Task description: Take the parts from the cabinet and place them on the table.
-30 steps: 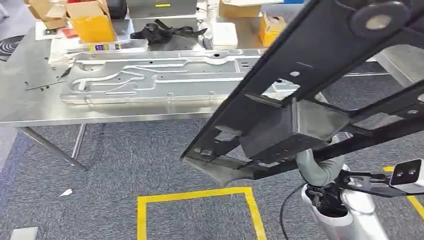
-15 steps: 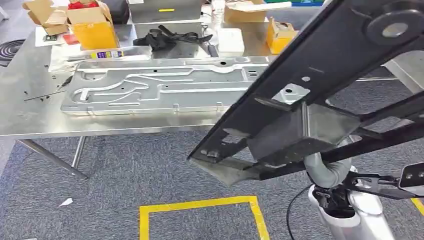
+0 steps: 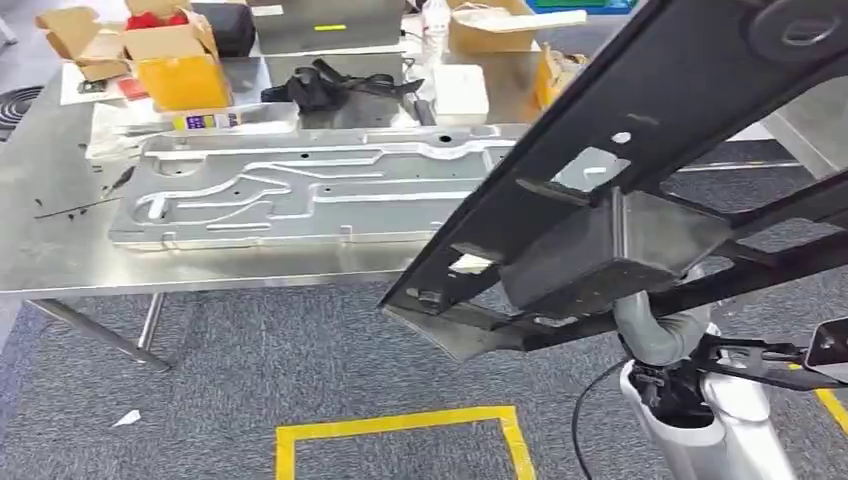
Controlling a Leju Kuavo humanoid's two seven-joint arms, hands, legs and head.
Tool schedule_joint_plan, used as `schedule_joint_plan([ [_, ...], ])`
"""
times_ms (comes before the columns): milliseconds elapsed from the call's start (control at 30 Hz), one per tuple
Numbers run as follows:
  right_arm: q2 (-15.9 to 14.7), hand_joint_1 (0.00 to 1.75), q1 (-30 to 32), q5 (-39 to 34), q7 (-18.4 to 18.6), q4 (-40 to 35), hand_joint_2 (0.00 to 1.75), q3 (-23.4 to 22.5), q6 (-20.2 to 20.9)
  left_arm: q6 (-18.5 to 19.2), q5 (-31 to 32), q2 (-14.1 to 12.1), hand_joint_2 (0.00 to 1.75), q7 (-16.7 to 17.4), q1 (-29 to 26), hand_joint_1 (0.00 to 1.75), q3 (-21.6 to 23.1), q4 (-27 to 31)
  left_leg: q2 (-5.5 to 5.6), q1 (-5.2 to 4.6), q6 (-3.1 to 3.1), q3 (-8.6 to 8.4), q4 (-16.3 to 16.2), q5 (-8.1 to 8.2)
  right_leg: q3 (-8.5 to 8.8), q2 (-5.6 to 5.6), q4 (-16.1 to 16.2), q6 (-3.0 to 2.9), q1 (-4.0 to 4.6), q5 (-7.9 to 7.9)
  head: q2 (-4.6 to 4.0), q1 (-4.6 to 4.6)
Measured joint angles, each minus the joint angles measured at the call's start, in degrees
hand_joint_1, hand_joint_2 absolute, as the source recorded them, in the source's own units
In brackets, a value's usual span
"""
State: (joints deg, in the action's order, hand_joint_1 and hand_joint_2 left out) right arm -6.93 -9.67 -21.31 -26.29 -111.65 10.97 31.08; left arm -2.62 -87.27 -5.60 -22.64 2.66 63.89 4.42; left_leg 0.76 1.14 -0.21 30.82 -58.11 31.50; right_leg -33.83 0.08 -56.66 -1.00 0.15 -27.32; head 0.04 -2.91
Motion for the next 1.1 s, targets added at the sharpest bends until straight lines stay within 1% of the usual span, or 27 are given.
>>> schedule_joint_plan([
  [33, 0.0, 1.75, -0.1, 0.0, 0.0, 0.0, 1.75, 0.0, 0.0, 0.0, 0.0, 0.0, 1.75, 0.0, 0.1, 0.0, 0.0, 0.0, -0.19, -0.03, -0.08, 0.38, -1.0, 0.37, 0.76, -0.15, 0.8, 0.06, 0.08, 0.04, 0.0, -0.15],
  [67, 0.1, 1.75, -0.2, 0.1, 0.0, 0.0, 1.75, 0.0, -0.2, 0.0, 0.0, 0.0, 1.75, 0.0, 0.2, 0.0, 0.0, 0.0, -0.2, 0.01, -0.09, 2.19, -4.2, 1.83, 1.1, -0.28, 0.9, -0.22, 0.05, -0.14, 0.0, -0.13],
  [133, 0.5, 1.75, -0.2, 0.8, 0.5, 0.2, 1.75, 0.1, -0.8, -0.1, 0.0, -0.1, 1.75, 0.0, 0.1, 0.0, 0.0, 0.0, -0.2, 0.01, -0.45, 7.48, -13.1, 5.09, 1.68, -0.24, 0.8, -0.38, 0.13, -0.74, 0.0, -0.13],
  [167, 1.0, 1.75, -0.2, 1.7, 0.9, 0.4, 1.75, 0.5, -1.3, -0.3, 0.0, -0.1, 1.75, 0.0, 0.0, 0.0, 0.0, 0.0, -0.2, -0.02, -0.62, 9.8, -16.5, 5.42, 2.08, -0.16, 0.7, -0.38, 0.15, -1.11, 0.0, -0.13],
  [200, 1.5, 1.75, -0.2, 2.3, 1.0, 0.5, 1.75, 0.7, -1.8, -0.3, 0.0, -0.1, 1.75, 0.0, -0.1, 0.0, 0.0, 0.0, -0.21, 0.01, -0.76, 10.75, -17.0, 4.12, 2.61, -0.02, 0.7, -0.32, 0.15, -1.55, 0.0, -0.13],
  [233, 2.0, 1.75, -0.2, 2.7, 1.0, 0.6, 1.75, 1.3, -2.7, -0.3, 0.0, -0.1, 1.75, 0.0, -0.1, 0.0, 0.0, 0.0, -0.22, 0.06, -0.84, 10.32, -14.5, 1.21, 3.37, 0.06, 0.6, -0.25, 0.14, -2.15, 0.0, -0.13],
  [300, 2.8, 1.75, -0.3, 3.2, 0.9, 0.6, 1.75, 2.4, -3.9, -0.3, 0.0, -0.3, 1.75, -0.2, 0.0, 0.0, 0.0, 0.0, -0.31, 0.15, -0.78, 6.89, -4.8, -5.75, 5.19, 0.06, 0.5, 0.16, 0.11, -3.52, 0.0, -0.13],
  [333, 3.0, 1.75, -0.3, 3.3, 0.8, 0.6, 1.75, 2.9, -4.2, -0.3, 0.0, -0.4, 1.75, -0.3, 0.0, 0.0, 0.0, 0.0, -0.39, 0.06, -0.51, 5.73, -3.0, -5.75, 5.75, -0.03, 0.5, 0.45, 0.12, -4.15, 0.0, -0.11],
  [367, 3.2, 1.75, -0.7, 3.3, 0.7, 0.6, 1.75, 3.3, -4.6, -0.3, 0.0, -0.3, 1.75, -0.4, 0.1, 0.0, 0.0, 0.0, -0.43, -0.13, -0.39, 5.16, -2.0, -5.43, 5.84, 0.13, 0.0, 1.0, 0.54, -4.65, 0.0, -0.11],
  [400, 3.4, 1.75, -0.8, 3.5, 0.6, 0.5, 1.75, 3.6, -4.8, -0.3, 0.0, -0.4, 1.75, -0.4, 0.2, 0.0, 0.0, 0.0, -0.42, -0.24, 0.19, 4.94, -1.7, -4.47, 5.62, 0.18, 0.0, 1.19, 0.43, -4.73, 0.0, -0.18],
  [467, 3.9, 1.75, -0.9, 3.7, 0.6, 0.5, 1.75, 4.3, -5.3, -0.4, 0.0, -0.5, 1.75, -0.4, 0.0, 0.0, 0.0, 0.0, -0.34, -0.48, 0.78, 4.96, -1.6, -4.1, 5.82, 0.1, 0.4, 1.54, 0.3, -4.94, 0.0, -0.11],
  [533, 4.3, 1.75, -1.0, 4.0, 0.4, 0.5, 1.75, 4.8, -5.6, -0.4, 0.0, -0.5, 1.75, -0.5, 0.0, 0.0, 0.1, 0.0, -0.34, 0.06, 1.31, 4.22, -1.2, -3.79, 5.69, 0.08, -0.9, 2.21, 0.23, -5.97, 0.0, -0.07],
  [567, 4.5, 1.75, -1.0, 4.2, 0.3, 0.4, 1.75, 4.9, -5.7, -0.4, 0.0, -0.5, 1.75, -0.5, 0.0, 0.0, 0.1, 0.0, -0.36, 0.13, 1.63, 3.9, -1.1, -3.55, 4.14, 0.05, -3.9, 2.56, 0.13, -7.28, 0.0, -0.07],
  [633, 4.7, 1.75, -0.9, 4.5, -0.1, 0.4, 1.75, 5.4, -6.0, -0.4, 0.0, -0.5, 1.75, -0.4, 0.1, 0.0, 0.1, 0.0, -0.35, 0.18, 1.82, 3.43, -1.1, -3.0, -2.03, 0.04, -14.2, 3.07, -0.32, -11.0, 0.0, -0.07],
  [667, 4.8, 1.75, -0.8, 4.6, -0.2, 0.5, 1.75, 5.7, -6.2, -0.4, 0.0, -0.6, 1.75, -0.4, 0.1, 0.0, 0.2, 0.0, -0.33, 0.18, 1.78, 3.1, -1.1, -2.65, -4.82, 0.04, -18.2, 3.21, -0.48, -11.61, 0.0, -0.07],
  [700, 4.8, 1.75, -0.7, 4.7, -0.3, 0.5, 1.75, 5.9, -6.3, -0.4, 0.0, -0.6, 1.75, -0.3, 0.0, 0.0, 0.2, -0.1, -0.27, 0.18, 1.71, 2.65, -1.1, -2.27, -6.32, 0.04, -19.3, 3.32, -0.56, -10.71, 0.0, -0.07],
  [733, 4.9, 1.75, -0.7, 4.7, -0.5, 0.5, 1.75, 6.0, -6.4, -0.4, 0.0, -0.6, 1.75, -0.3, -0.2, 0.0, 0.2, -0.1, -0.18, 0.18, 1.64, 2.03, -1.1, -1.84, -6.46, 0.04, -17.8, 3.36, -0.6, -8.38, 0.0, -0.07],
  [767, 4.9, 1.75, -0.7, 4.9, -0.6, 0.5, 1.75, 6.1, -6.5, -0.4, 0.0, -0.6, 1.75, -0.3, -0.2, 0.0, 0.2, -0.1, -0.11, 0.18, 1.52, 1.26, -1.0, -1.35, -5.53, 0.04, -14.2, 3.34, -0.6, -5.07, 0.0, -0.07],
  [800, 5.0, 1.75, -0.8, 5.0, -0.8, 0.4, 1.75, 6.1, -6.6, -0.4, 0.0, -0.6, 1.75, -0.3, -0.2, 0.0, 0.2, -0.1, -0.01, 0.18, 1.3, 0.41, -1.0, -0.82, -3.9, 0.05, -8.8, 3.0, -0.53, -1.17, 0.0, -0.07],
  [833, 5.0, 1.75, -1.1, 5.1, -0.9, 0.3, 1.75, 6.2, -6.7, -0.4, 0.0, -0.6, 1.75, -0.3, -0.2, 0.0, 0.2, -0.1, 0.04, 0.18, 1.0, -0.31, -1.0, -0.26, -2.7, 0.06, -4.0, 2.47, -0.34, 1.49, 0.0, -0.07],
  [867, 5.0, 1.75, -1.3, 5.2, -0.9, 0.2, 1.75, 6.2, -6.8, -0.4, 0.0, -0.6, 1.75, -0.3, -0.1, 0.0, 0.2, -0.1, 0.07, 0.04, 0.75, -0.46, -0.6, -0.08, -2.13, 0.07, -4.5, 1.97, 0.12, 0.67, 0.0, -0.15],
  [900, 5.1, 1.75, -1.6, 5.2, -0.8, -0.2, 1.75, 6.3, -7.0, -0.4, 0.0, -0.7, 1.75, -0.1, -0.1, 0.0, 0.2, -0.1, 0.09, 0.21, 0.44, -0.6, -0.5, 0.02, -1.92, 0.08, -3.8, 1.48, 0.19, 0.83, 0.0, -0.02],
  [967, 5.1, 1.75, -2.4, 5.3, -0.7, -0.6, 1.75, 6.3, -7.1, -0.4, 0.0, -0.7, 1.75, 0.0, -0.1, 0.0, 0.2, -0.1, -0.1, 0.18, -0.09, -0.63, -0.3, 0.28, -1.92, 0.11, -3.4, 0.64, 0.36, -0.13, 0.0, 0.07],
  [1000, 5.2, 1.75, -2.7, 5.3, -0.5, -1.0, 1.75, 6.3, -7.1, -0.4, 0.0, -0.7, 1.75, 0.1, 0.1, 0.0, 0.2, -0.1, -0.17, -0.04, -0.5, -0.9, 0.0, 0.46, -1.2, 0.09, -2.1, 0.18, 0.17, -0.65, 0.0, 0.04],
  [1033, 5.3, 1.75, -2.9, 5.4, -0.3, -1.4, 1.75, 6.3, -7.1, -0.4, 0.0, -0.8, 1.75, 0.0, 0.2, 0.0, 0.2, -0.1, -0.28, 0.1, -0.59, -0.83, -0.6, 1.07, -0.47, -0.17, -1.3, 0.16, -0.25, -0.64, 0.0, 0.0],
  [1067, 5.4, 1.75, -3.3, 5.4, -0.3, -1.5, 1.75, 6.3, -7.1, -0.4, 0.0, -0.8, 1.75, 0.1, 0.3, 0.0, 0.2, -0.1, -0.28, 0.04, -0.53, 0.24, -2.9, 2.18, -0.05, -0.16, -0.9, -0.06, -0.25, -0.75, 0.0, 0.02],
  [1100, 5.5, 1.75, -3.7, 5.5, -0.1, -1.5, 1.75, 6.3, -7.1, -0.4, 0.0, -0.9, 1.75, 0.1, 0.3, 0.0, 0.2, -0.1, -0.28, 0.0, -0.59, 2.51, -7.0, 3.9, 0.19, -0.14, -0.9, -0.27, -0.25, -0.92, 0.0, 0.0],
])
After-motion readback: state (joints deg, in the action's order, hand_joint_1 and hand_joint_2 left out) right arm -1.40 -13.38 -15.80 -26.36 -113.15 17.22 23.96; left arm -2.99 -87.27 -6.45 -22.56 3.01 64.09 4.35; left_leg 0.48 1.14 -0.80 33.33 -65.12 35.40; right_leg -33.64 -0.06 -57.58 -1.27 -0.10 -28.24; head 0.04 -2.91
